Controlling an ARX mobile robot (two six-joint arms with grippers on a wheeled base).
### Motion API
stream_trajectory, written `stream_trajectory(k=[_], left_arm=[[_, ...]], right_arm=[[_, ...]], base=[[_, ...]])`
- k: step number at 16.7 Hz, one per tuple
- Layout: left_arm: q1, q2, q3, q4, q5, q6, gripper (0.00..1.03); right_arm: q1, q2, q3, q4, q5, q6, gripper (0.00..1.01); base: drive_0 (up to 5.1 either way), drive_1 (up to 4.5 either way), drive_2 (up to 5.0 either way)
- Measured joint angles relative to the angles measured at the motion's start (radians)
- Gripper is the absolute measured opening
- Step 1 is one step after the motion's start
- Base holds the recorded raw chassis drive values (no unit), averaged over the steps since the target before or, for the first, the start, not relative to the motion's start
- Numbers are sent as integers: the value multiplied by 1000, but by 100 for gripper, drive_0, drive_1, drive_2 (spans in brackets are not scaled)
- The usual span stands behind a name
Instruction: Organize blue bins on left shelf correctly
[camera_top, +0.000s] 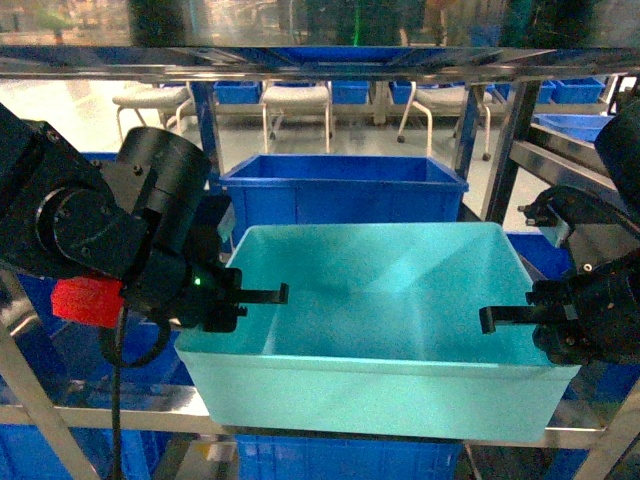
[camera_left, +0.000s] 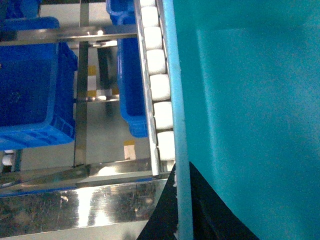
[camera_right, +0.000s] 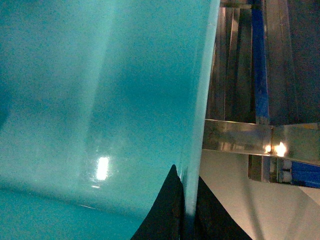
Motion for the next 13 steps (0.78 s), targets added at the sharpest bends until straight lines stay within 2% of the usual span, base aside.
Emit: stream_trajectory(k=[4,8,13], left_arm=[[5,79,78,-47,-2,12,2],[3,154,184,-90,5,38,2],[24,211,284,-140,11,45,2]], right_arm=[[10,81,27,-7,-8,8,2],[-24,160,107,-50,-22,15,2],[-23,196,195,-78,-33,16,2]], base=[[0,0,0],[0,0,0],[0,0,0]])
